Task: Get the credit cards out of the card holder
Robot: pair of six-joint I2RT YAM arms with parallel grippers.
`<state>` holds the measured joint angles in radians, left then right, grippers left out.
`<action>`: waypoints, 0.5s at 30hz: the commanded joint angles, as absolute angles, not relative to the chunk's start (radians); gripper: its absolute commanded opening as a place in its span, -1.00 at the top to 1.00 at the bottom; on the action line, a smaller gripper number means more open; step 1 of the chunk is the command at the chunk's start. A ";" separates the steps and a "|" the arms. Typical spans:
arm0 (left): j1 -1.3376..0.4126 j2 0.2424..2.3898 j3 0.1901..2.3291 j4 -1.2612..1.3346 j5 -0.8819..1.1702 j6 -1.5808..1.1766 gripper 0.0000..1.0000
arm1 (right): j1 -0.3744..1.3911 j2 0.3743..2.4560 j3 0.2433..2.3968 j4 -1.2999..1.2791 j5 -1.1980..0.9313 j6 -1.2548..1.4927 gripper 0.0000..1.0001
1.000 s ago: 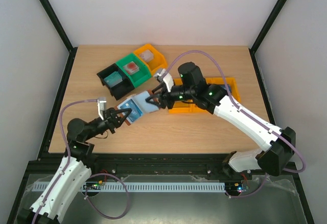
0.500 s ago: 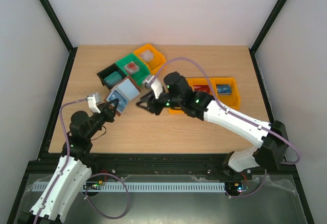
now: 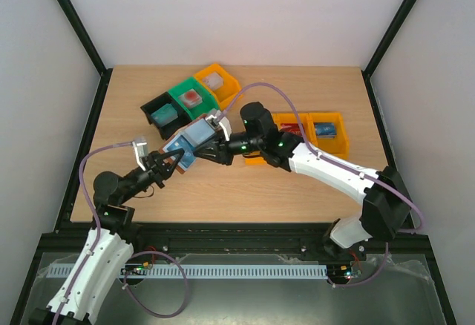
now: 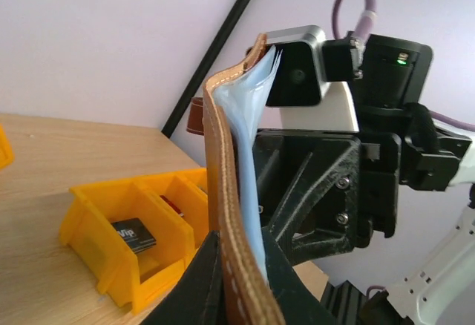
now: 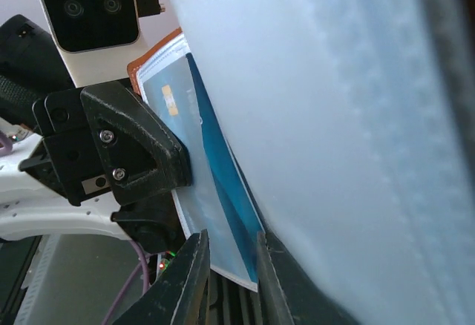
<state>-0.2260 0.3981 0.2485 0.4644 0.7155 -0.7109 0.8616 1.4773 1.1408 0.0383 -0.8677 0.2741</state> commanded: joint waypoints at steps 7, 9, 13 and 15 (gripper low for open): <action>-0.231 0.388 0.239 0.674 0.935 -0.711 0.95 | 0.838 1.438 1.117 0.025 -0.889 0.235 0.59; -0.231 0.392 0.240 0.687 0.929 -0.717 0.95 | 0.850 1.436 1.110 0.041 -0.906 0.230 0.54; -0.232 0.396 0.240 0.688 0.925 -0.720 0.95 | 0.884 1.442 1.107 0.045 -0.939 0.196 0.55; -0.231 0.397 0.239 0.686 0.916 -0.729 0.95 | 0.899 1.448 1.115 0.040 -0.970 0.181 0.73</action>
<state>-0.2192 0.4038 0.2340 0.5789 0.8433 -0.7177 0.8715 1.4471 1.1191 0.0353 -0.9367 0.2272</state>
